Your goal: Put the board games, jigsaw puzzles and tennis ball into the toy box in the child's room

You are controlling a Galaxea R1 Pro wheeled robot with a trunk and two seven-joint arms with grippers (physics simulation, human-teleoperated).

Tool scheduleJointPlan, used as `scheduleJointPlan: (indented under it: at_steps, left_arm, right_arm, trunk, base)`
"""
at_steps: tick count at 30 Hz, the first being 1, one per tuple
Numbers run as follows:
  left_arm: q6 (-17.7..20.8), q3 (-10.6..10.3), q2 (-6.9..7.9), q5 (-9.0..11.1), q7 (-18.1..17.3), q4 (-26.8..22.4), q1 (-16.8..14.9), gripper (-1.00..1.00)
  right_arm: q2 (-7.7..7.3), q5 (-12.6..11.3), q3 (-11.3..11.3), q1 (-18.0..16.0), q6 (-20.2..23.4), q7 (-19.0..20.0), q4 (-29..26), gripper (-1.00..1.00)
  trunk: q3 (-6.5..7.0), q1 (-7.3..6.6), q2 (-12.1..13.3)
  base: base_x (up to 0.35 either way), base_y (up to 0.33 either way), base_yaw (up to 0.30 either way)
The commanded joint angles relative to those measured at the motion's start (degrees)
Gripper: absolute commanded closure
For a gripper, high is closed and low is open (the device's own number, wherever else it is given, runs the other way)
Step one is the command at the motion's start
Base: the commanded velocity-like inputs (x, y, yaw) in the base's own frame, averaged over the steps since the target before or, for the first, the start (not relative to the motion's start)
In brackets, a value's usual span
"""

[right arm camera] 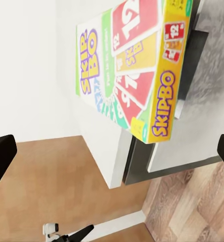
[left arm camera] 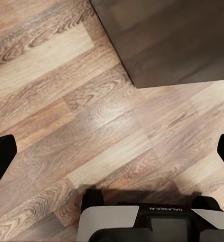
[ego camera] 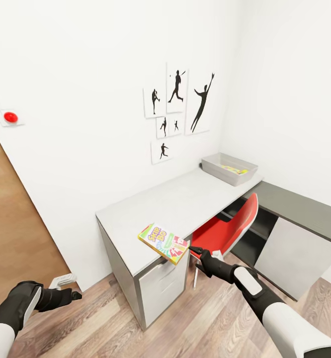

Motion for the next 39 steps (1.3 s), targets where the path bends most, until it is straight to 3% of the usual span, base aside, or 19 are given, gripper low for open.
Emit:
scheduleJointPlan:
  at_steps: [1,4,10,15,21,29,39]
  left_arm:
    - [0.24,0.33,-0.06,-0.60,-0.51,-0.06,-0.05,-1.00]
    - [0.19,0.33,-0.07,-0.59,-0.51,-0.06,-0.05,-1.00]
    - [0.16,0.33,-0.05,-0.59,-0.49,-0.06,-0.05,-1.00]
    - [0.17,0.33,-0.03,-0.59,-0.50,-0.06,-0.05,-1.00]
    - [0.23,0.33,-0.03,-0.59,-0.51,-0.06,-0.05,-1.00]
    - [0.23,0.33,-0.05,-0.58,-0.55,-0.06,-0.05,-1.00]
    - [0.16,0.33,-0.07,-0.58,-0.51,-0.06,-0.05,-1.00]
  right_arm:
    - [-0.02,-0.12,0.27,-0.04,0.00,0.18,0.02,-1.00]
    - [0.05,-0.16,0.18,-0.03,-0.32,0.18,0.02,-1.00]
    - [-0.02,-0.51,0.03,0.16,-4.95,0.65,0.02,-1.00]
    - [0.04,-0.47,0.01,0.29,-6.22,2.98,0.02,-1.00]
    - [-0.01,-0.79,-0.11,0.26,-5.76,3.21,0.23,-1.00]
    - [0.01,-1.33,-0.24,0.26,-2.06,3.35,0.44,-1.00]
    - [0.07,-1.65,-0.14,0.24,-1.89,4.94,0.46,-1.00]
  trunk:
    - [-0.28,0.24,-0.50]
    - [-0.81,0.90,-1.70]
    - [-1.89,2.22,-4.11]
    - [-2.79,3.32,-6.11]
    - [-3.87,4.63,-8.52]
    - [-5.30,6.39,-11.73]
    - [-7.10,8.59,-15.74]
  base:
    - [0.000,0.000,0.000]
    - [0.000,0.000,0.000]
    - [0.000,0.000,0.000]
    - [0.000,0.000,0.000]
    - [0.000,0.000,0.000]
    - [0.000,0.000,0.000]
    - [0.000,0.000,0.000]
